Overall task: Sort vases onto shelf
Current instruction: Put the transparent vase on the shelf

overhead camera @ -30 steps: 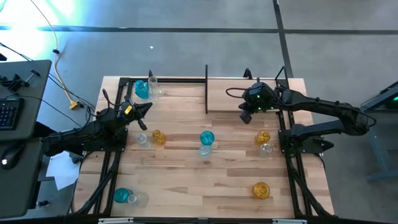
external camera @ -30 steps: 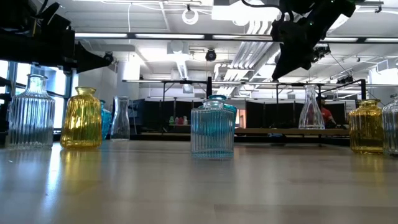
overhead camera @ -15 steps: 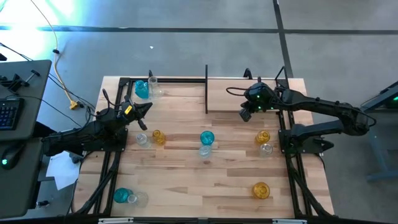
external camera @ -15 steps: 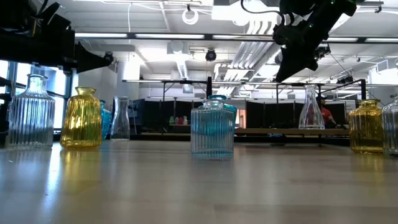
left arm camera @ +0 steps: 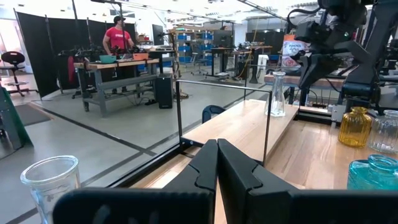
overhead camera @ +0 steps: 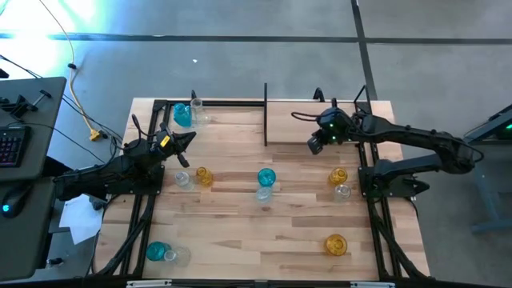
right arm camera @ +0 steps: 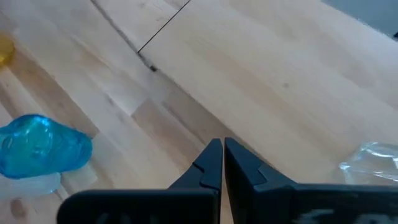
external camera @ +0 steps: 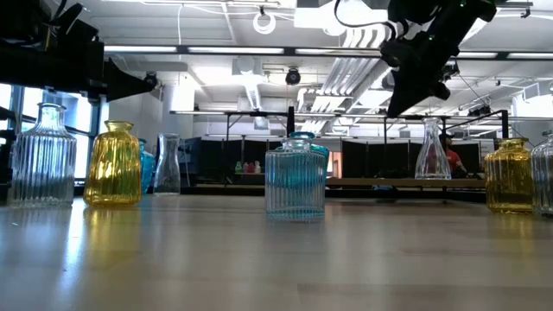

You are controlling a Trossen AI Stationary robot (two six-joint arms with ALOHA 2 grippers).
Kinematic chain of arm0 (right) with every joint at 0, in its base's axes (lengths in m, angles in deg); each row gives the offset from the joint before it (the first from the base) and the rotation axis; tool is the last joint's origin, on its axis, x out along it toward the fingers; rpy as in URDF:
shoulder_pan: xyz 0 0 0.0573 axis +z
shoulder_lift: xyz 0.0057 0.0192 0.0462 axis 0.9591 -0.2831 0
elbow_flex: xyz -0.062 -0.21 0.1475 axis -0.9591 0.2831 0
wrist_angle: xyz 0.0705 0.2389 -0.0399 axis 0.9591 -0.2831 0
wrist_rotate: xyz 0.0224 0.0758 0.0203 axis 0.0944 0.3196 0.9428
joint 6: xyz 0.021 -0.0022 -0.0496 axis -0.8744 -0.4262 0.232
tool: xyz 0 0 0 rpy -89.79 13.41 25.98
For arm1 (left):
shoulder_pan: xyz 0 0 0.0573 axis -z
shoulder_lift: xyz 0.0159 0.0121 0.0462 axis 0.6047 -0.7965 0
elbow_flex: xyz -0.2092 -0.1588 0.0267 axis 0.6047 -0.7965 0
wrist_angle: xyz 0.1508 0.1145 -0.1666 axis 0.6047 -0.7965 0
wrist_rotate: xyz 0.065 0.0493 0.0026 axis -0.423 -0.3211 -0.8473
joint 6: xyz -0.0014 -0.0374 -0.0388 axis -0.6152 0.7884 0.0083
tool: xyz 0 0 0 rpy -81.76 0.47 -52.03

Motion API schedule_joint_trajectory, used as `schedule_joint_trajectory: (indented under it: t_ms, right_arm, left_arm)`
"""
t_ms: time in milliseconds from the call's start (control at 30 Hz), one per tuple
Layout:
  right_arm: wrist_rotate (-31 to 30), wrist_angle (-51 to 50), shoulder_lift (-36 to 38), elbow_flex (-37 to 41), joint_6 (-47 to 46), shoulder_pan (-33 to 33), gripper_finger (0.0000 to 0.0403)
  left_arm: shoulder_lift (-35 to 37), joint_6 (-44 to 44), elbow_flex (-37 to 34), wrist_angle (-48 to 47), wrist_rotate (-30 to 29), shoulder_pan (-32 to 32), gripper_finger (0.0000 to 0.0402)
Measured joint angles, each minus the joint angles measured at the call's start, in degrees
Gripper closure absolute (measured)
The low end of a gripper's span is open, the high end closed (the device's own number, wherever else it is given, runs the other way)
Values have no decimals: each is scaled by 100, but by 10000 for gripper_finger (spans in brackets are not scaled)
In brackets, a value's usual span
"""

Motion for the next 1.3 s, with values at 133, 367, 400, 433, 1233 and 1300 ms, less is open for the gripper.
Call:
schedule_joint_trajectory:
  t_ms: [133, 367, 400, 433, 1233, 1300]
  right_arm:
    - [-116, -260, -253, -217, -142, 133, 403]
    - [-568, -1721, -1068, -1631, -130, 261, 403]
    - [-599, -1899, -1176, -1802, -130, 259, 402]
    - [-620, -2040, -1279, -1939, -126, 259, 402]
    - [-1151, -3245, -2002, -1670, -711, -308, 402]
    - [-1227, -3272, -2002, -1668, -675, -409, 402]
  left_arm:
    - [0, -2, 0, 0, -2, 0, 401]
    - [-1, -2, 0, 0, 0, -1, 401]
    - [-1, -1, 1, 0, -1, 1, 401]
    - [0, -1, 0, 0, 0, 0, 401]
    - [-1, 0, 0, 0, 1, -1, 401]
    - [-1, 0, 0, -1, -2, 0, 401]
